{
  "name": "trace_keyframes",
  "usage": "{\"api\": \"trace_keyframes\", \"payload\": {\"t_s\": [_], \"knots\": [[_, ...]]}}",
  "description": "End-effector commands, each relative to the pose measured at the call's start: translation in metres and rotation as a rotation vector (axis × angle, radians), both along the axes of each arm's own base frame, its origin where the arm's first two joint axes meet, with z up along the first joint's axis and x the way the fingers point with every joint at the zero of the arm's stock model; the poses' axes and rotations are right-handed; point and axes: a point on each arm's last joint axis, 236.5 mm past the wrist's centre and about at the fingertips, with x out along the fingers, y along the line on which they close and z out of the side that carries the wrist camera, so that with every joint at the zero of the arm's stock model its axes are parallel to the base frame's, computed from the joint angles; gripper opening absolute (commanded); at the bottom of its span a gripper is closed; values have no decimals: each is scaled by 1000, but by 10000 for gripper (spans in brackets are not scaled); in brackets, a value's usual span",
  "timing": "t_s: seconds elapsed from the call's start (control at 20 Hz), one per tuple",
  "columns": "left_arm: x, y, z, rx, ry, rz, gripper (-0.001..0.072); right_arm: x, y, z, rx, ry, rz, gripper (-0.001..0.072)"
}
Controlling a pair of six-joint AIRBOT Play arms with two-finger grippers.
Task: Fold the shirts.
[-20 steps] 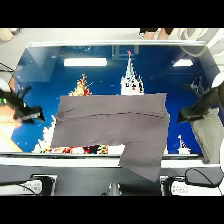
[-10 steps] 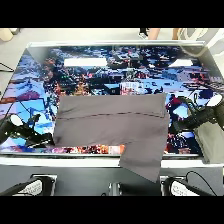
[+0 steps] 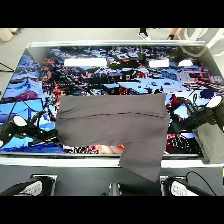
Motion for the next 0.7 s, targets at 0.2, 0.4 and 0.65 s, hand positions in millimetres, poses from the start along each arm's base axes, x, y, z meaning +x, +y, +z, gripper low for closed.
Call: {"api": "trace_keyframes", "payload": {"t_s": [0.2,0.4,0.65], "knots": [[2,-8,6,-25,-21,-18,26,-75,42,-34,115,135,-29,609],[1,-9,11,-29,-29,-20,26,-96,45,-45,115,197,-28,606],[0,-10,12,-31,-26,-22,26,-108,45,-55,102,234,-48,582]]}}
